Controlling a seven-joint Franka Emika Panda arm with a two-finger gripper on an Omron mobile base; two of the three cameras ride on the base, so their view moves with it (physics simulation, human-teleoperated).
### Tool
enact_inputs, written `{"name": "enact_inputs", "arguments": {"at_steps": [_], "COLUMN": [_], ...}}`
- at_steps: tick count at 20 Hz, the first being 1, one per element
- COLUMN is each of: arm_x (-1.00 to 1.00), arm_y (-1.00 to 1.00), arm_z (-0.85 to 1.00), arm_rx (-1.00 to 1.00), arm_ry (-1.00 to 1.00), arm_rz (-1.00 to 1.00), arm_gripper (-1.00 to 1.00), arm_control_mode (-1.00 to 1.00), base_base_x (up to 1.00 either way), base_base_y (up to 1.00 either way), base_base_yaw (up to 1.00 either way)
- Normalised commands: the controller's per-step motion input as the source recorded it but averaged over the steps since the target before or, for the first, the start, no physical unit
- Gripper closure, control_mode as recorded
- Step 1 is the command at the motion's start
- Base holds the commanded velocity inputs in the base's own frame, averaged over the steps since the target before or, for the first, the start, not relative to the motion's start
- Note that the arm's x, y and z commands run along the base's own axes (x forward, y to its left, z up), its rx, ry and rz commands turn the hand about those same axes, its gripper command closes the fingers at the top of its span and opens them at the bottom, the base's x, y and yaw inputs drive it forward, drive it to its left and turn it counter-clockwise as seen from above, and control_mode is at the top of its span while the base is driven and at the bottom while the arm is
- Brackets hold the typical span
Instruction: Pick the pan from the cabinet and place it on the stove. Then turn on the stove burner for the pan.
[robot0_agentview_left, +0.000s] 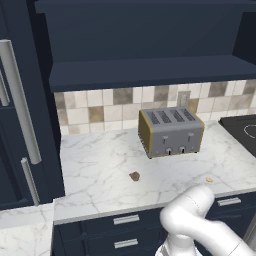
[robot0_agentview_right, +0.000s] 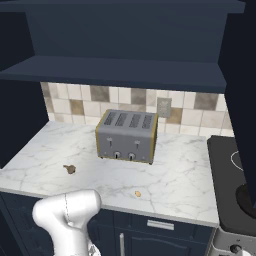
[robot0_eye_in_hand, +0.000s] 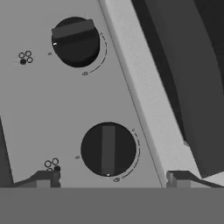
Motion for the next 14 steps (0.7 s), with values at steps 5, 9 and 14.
{"name": "enact_inputs", "arguments": {"at_steps": [5, 9, 14], "arm_x": [-0.47, -0.44, -0.29], "arm_y": [0.30, 0.32, 0.31], "arm_z": [0.00, 0.07, 0.17], "arm_rx": [-0.03, -0.04, -0.07], "arm_ry": [-0.01, -0.05, -0.05], "arm_rz": [0.00, 0.00, 0.00], "arm_gripper": [-1.00, -1.00, -1.00], "arm_control_mode": [-1.00, -1.00, -1.00], "base_base_x": [0.00, 0.00, 0.00], "base_base_y": [0.00, 0.00, 0.00], "base_base_yaw": [0.00, 0.00, 0.00]}}
